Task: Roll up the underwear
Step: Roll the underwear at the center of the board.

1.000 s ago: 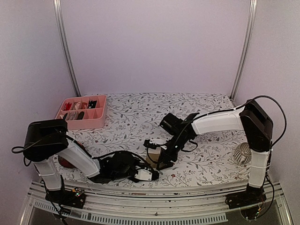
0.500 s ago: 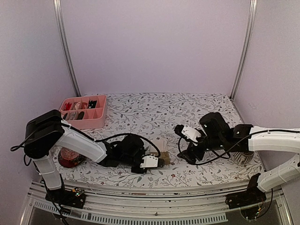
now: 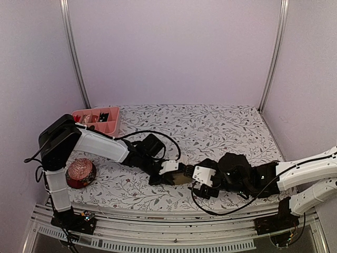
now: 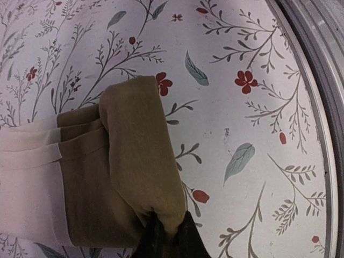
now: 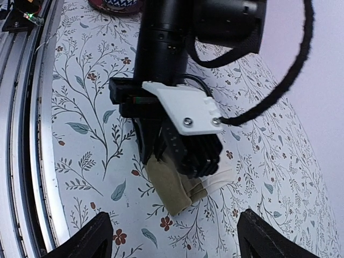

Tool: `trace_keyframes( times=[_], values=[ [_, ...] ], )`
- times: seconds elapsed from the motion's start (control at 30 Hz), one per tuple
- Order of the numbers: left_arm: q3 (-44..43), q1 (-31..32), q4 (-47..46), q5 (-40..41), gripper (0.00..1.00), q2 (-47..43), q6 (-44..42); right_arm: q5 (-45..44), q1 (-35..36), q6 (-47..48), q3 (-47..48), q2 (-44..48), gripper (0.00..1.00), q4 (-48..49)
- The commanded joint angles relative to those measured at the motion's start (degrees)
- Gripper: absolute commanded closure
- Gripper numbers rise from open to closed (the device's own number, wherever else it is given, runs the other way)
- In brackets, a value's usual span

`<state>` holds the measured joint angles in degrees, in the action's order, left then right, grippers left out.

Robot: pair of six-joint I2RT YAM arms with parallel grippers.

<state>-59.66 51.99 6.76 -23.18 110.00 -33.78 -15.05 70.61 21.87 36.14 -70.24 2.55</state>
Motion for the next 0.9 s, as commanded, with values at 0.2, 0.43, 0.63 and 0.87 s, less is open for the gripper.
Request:
trace_keyframes(
  times=[0.2, 0.43, 0.63, 0.87],
  values=[
    [-10.34, -6.24, 19.84, -16.02, 1.0, 11.08, 2.92, -7.12, 4.98, 10.08, 2.52, -15.05, 0.2, 7.59],
    [-14.34, -9.06, 24.5, -20.83, 1.0, 14.98, 3.3, -10.64, 4.43, 15.43, 6.22, -23.15, 0.23, 7.89],
    [-15.2, -9.56, 25.35, -21.27, 1.0, 16.11, 3.46, -9.62, 2.0, 17.55, 8.8, -28.33, 0.38, 8.31],
    [-16.13, -9.89, 26.39, -22.2, 1.0, 17.19, 3.21, -11.67, -0.43, 19.26, 10.05, -34.18, 0.47, 10.3]
  ],
)
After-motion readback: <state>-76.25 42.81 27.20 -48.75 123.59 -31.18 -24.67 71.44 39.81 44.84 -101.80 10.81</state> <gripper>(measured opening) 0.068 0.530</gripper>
